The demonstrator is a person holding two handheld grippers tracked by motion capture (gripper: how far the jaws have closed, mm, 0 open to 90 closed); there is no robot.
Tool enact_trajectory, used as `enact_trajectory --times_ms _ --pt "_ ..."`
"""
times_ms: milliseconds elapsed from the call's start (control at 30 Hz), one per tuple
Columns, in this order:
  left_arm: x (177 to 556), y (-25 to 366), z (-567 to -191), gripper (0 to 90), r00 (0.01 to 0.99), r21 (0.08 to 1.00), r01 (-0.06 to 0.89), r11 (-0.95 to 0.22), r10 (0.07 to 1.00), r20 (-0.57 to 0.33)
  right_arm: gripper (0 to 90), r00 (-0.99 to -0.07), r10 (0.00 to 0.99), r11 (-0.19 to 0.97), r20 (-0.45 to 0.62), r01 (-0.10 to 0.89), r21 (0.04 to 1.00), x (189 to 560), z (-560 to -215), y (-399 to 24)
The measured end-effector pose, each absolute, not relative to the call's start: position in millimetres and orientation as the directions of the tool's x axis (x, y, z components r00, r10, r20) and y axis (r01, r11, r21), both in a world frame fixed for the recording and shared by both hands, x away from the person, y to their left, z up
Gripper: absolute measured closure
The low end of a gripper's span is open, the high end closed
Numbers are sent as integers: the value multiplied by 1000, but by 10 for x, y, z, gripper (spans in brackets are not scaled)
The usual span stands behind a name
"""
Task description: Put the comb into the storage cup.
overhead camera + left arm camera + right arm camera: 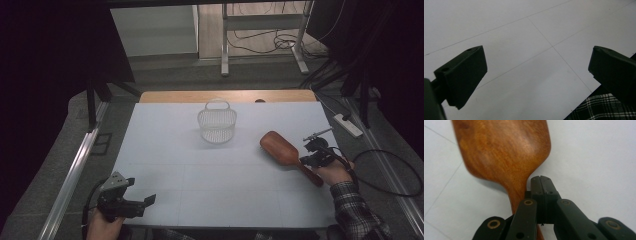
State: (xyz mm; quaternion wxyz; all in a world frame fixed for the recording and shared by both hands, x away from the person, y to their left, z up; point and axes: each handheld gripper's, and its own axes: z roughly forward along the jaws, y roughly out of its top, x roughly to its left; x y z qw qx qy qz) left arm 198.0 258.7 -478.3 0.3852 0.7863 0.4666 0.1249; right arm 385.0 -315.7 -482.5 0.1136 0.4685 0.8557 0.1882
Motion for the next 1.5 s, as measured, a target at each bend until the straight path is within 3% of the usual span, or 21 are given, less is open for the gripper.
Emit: enact_trajectory --times_ms 633,800,867,1167,1200,1267,1400,1500 --pt "1986 2580 -4783 21 533 723 637 -268 830 -162 897 -564 826 510 -6 742 434 3599 -4802 -3063" --pt "1986 2580 -4782 21 533 723 637 -268 831 -162 893 -550 835 491 -17 729 477 3571 -4718 -3081" --pt "1986 2579 -4783 21 533 723 637 -268 831 -161 823 -542 840 477 -21 719 505 3521 -4652 -3077" --pt "1987 2579 -4783 21 534 723 637 -269 830 -162 667 -531 845 475 -57 698 536 3416 -4578 -3023" --pt "1987 2579 -4783 21 533 723 636 -268 830 -161 600 -528 847 471 -57 697 541 3399 -4562 -3014" --pt "1987 2580 -4783 22 534 723 637 -268 830 -162 579 -526 849 470 -60 696 543 3390 -4556 -3008" --pt "1986 2578 -4782 21 534 723 636 -270 830 -161 419 -525 850 455 -43 691 561 3361 -4531 -2982" --pt "1986 2578 -4783 22 534 723 636 -270 830 -160 349 -527 849 454 -40 690 564 3349 -4513 -2953"
